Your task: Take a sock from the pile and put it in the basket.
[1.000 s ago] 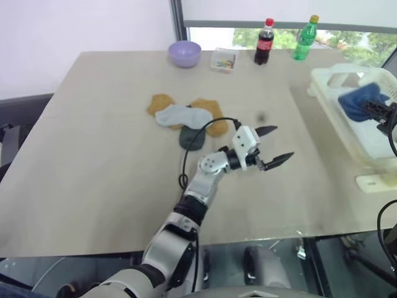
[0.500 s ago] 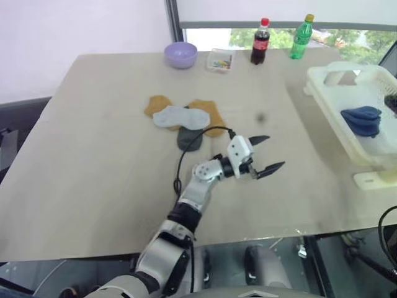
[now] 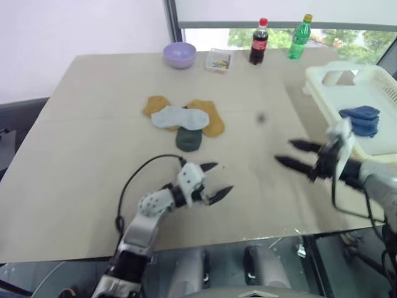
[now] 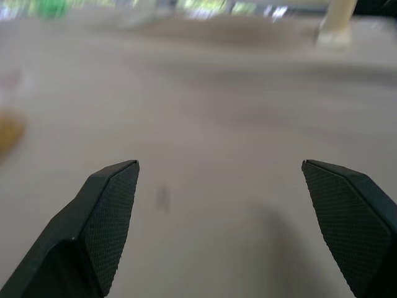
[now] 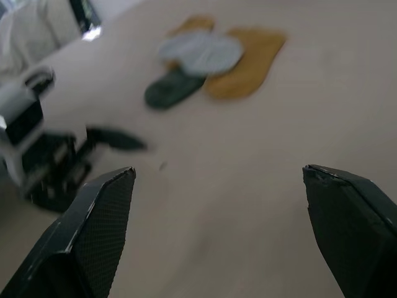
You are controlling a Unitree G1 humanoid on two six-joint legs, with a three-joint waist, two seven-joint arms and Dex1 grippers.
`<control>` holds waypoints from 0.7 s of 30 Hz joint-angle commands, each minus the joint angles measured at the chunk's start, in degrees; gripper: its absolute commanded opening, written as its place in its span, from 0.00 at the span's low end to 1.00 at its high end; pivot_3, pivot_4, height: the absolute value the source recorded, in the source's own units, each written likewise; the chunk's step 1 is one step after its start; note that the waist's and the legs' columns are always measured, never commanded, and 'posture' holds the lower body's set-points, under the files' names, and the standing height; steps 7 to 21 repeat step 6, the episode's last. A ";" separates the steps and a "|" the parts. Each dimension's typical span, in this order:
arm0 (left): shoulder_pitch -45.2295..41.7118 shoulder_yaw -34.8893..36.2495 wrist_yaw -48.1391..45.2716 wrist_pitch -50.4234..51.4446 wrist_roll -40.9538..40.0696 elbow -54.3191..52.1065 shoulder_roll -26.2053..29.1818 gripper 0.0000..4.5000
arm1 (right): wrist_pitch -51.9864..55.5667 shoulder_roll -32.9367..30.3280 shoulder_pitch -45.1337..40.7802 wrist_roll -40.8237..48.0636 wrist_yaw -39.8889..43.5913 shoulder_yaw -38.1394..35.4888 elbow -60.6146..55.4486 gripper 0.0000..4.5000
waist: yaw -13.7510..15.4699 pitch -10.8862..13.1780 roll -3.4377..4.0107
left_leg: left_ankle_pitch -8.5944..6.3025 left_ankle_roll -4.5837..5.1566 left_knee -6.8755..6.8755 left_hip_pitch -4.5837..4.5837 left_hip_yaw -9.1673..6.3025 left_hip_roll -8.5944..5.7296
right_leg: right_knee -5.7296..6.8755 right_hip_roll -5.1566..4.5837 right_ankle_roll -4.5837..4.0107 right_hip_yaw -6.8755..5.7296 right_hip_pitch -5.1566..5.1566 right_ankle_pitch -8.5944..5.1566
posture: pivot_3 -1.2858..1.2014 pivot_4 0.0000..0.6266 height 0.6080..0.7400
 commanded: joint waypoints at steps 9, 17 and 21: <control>10.86 7.18 7.71 1.35 0.41 -5.80 3.38 1.00 | -23.74 -1.20 6.18 -11.10 15.07 1.18 14.32 0.98 | -0.06 -0.05 0.00 | 0.00 -0.01 0.02 0.20 0.02 0.03 | 0.02 0.06 0.02 0.02 0.14 0.00 | 0.52 0.24 0.95; 10.86 7.18 7.71 1.35 0.41 -5.80 3.38 1.00 | -23.74 -1.20 6.18 -11.10 15.07 1.18 14.32 0.98 | -0.06 -0.05 0.00 | 0.00 -0.01 0.02 0.20 0.02 0.03 | 0.02 0.06 0.02 0.02 0.14 0.00 | 0.52 0.24 0.95; 10.86 7.18 7.71 1.35 0.41 -5.80 3.38 1.00 | -23.74 -1.20 6.18 -11.10 15.07 1.18 14.32 0.98 | -0.06 -0.05 0.00 | 0.00 -0.01 0.02 0.20 0.02 0.03 | 0.02 0.06 0.02 0.02 0.14 0.00 | 0.52 0.24 0.95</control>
